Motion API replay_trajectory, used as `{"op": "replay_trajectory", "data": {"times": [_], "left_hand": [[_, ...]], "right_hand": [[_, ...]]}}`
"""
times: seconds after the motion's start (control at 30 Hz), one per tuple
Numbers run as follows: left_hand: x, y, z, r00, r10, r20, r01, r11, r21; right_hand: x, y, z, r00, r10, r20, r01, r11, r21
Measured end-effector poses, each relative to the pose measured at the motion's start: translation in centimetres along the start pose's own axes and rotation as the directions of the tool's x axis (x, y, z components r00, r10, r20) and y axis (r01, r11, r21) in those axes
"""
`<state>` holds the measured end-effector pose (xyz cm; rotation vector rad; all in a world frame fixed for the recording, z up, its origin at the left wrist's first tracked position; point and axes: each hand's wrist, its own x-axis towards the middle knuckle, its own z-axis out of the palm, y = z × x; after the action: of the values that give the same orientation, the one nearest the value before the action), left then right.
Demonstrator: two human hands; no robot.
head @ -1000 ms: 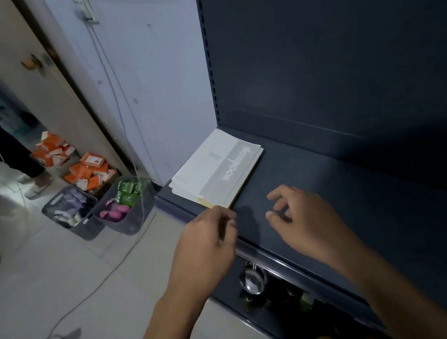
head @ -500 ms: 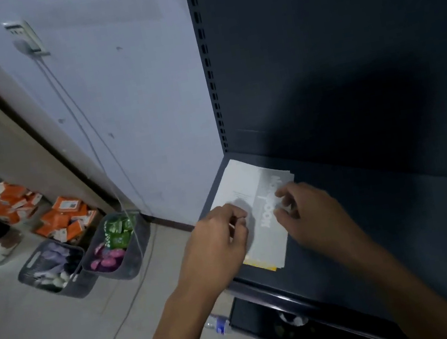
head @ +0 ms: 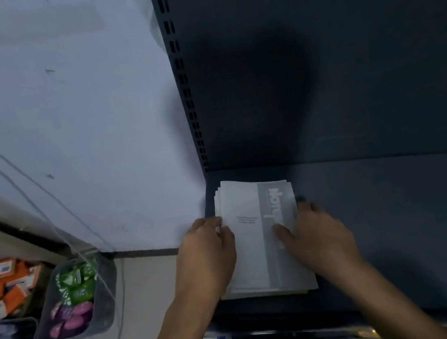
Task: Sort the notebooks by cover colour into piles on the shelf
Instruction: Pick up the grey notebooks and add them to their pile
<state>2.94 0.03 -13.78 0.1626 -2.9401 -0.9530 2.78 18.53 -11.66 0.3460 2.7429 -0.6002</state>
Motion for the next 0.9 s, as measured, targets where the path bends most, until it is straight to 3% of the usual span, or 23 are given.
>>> {"op": "replay_trajectory", "data": {"times": [0.23,0.37,0.57,0.9], "left_hand": [[-0.3,-0.5,-0.9,0.999,0.049,0.007,-0.049,0.999,0.021],[-1.1,-0.3,-1.1,0.999,0.035,0.000,-0.035,0.999,-0.024],[0.1,-0.4,-1.2,0.973,-0.167,0.157,0.190,0.972,-0.141],[-0.4,1.0,-0.4,0.966,-0.039,0.254,0.039,0.999,0.002]], "right_hand": [[-2.2,-2.5,2.9,0.985,0.090,-0.145,-0.113,0.981,-0.156],[-2.9,-2.9,3.5,0.981,0.115,-0.154,-0.143,0.973,-0.181],[-3.2,-2.1,3.5,0.978,0.175,-0.116,-0.180,0.983,-0.039],[-2.4,-0.6,2.1,0.985,0.174,0.009,-0.174,0.981,0.084]]}}
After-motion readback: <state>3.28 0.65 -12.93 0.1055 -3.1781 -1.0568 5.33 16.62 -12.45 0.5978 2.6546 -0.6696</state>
